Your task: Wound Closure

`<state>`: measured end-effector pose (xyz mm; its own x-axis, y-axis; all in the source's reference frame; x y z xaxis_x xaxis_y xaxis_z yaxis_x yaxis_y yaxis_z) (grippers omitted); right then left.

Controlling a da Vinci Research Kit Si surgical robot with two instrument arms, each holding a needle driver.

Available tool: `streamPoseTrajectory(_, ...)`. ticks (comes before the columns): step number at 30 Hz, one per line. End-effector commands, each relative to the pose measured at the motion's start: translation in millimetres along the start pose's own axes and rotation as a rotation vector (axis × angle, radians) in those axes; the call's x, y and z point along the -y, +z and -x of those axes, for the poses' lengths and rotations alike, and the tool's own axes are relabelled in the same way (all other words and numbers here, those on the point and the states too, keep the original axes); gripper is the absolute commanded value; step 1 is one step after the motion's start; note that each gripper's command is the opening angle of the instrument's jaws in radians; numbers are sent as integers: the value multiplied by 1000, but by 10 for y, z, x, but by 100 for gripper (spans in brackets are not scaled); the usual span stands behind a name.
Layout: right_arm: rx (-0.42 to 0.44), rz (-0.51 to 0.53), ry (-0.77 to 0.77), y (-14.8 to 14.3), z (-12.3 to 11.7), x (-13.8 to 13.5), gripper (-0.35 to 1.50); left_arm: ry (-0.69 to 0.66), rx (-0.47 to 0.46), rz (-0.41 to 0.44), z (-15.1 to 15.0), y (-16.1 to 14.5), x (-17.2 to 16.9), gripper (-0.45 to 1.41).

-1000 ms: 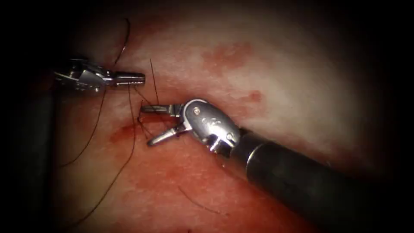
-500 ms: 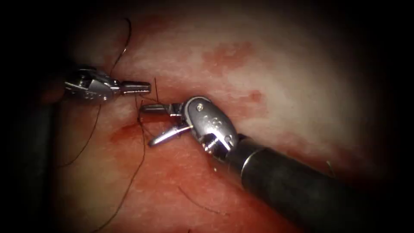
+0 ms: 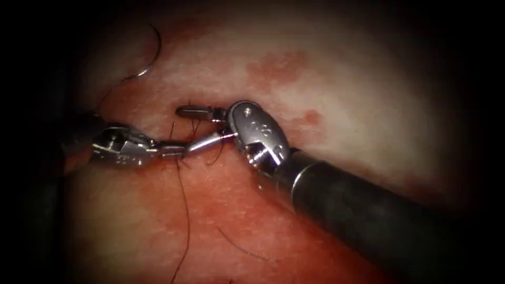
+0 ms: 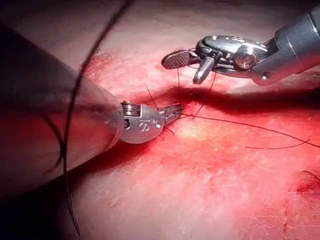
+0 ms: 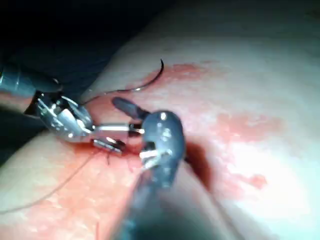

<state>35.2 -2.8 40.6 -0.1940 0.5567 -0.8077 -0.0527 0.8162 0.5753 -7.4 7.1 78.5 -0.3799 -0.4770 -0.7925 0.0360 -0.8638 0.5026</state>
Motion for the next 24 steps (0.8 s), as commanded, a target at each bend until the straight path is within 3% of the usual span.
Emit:
streamPoseTrajectory(1, 12, 56, -4, 8, 4, -8, 68, -2, -3, -2, -5, 10, -1, -45)
streamPoseTrajectory(10, 179, 191, 68, 10, 10, -8, 68, -10, -7, -3, -45, 26, 2, -45)
streamPoseTrajectory(24, 330, 401, 131, 14, 38, -12, 52, -49, -14, 0, -45, 25, 13, -45)
